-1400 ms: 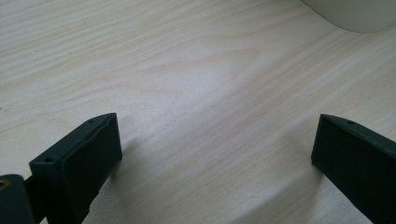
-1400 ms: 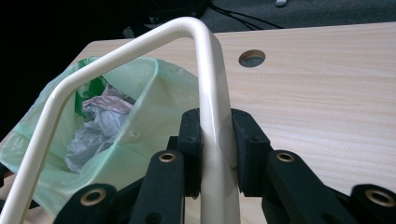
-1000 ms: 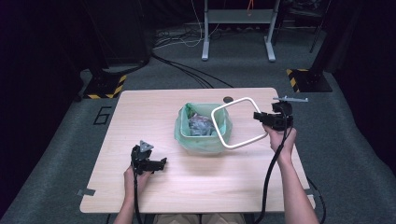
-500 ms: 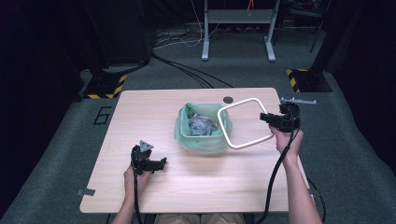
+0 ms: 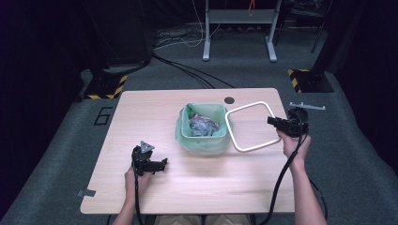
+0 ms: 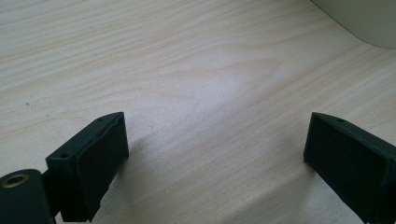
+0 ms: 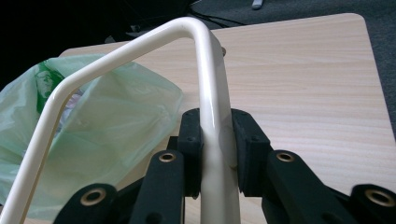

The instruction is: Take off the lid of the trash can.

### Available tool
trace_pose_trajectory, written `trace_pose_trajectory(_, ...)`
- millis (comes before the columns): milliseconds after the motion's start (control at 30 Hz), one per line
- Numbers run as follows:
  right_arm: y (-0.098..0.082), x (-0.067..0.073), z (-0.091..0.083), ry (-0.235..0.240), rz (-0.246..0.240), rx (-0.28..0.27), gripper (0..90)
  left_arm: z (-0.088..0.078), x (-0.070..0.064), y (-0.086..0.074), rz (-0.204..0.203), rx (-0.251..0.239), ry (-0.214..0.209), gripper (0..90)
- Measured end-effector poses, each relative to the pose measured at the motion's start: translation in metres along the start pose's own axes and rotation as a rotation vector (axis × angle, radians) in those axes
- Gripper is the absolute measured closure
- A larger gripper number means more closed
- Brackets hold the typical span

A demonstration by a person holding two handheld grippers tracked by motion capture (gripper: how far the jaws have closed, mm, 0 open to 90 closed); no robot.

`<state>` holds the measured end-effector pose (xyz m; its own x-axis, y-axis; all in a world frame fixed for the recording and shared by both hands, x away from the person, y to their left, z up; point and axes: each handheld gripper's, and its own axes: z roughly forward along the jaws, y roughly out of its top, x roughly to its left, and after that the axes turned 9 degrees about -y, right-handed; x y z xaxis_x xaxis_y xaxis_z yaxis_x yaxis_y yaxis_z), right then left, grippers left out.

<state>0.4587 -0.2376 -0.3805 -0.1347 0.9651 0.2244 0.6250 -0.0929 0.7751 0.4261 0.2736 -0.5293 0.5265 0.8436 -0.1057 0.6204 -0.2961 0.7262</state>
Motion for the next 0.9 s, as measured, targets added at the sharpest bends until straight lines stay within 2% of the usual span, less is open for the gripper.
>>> trace_pose_trajectory(133,-0.003,-0.007,-0.002,-0.011,0.011,-0.003,74.8,0.0,0.0,0.0,0.0,-0.001,0.0,6.2)
trace_pose_trajectory(233,-0.006,-0.015,-0.002,-0.002,0.045,-0.004,74.9,0.0,0.0,0.0,0.001,-0.001,-0.002,6.5)
trace_pose_trajectory(333,-0.01,-0.02,-0.002,-0.015,0.058,-0.001,74.8,0.0,0.0,0.0,-0.001,-0.001,-0.004,6.6)
trace_pose_trajectory(900,-0.038,-0.042,0.006,-0.063,0.102,0.042,74.9,0.0,0.0,0.0,0.001,-0.001,-0.005,7.1)
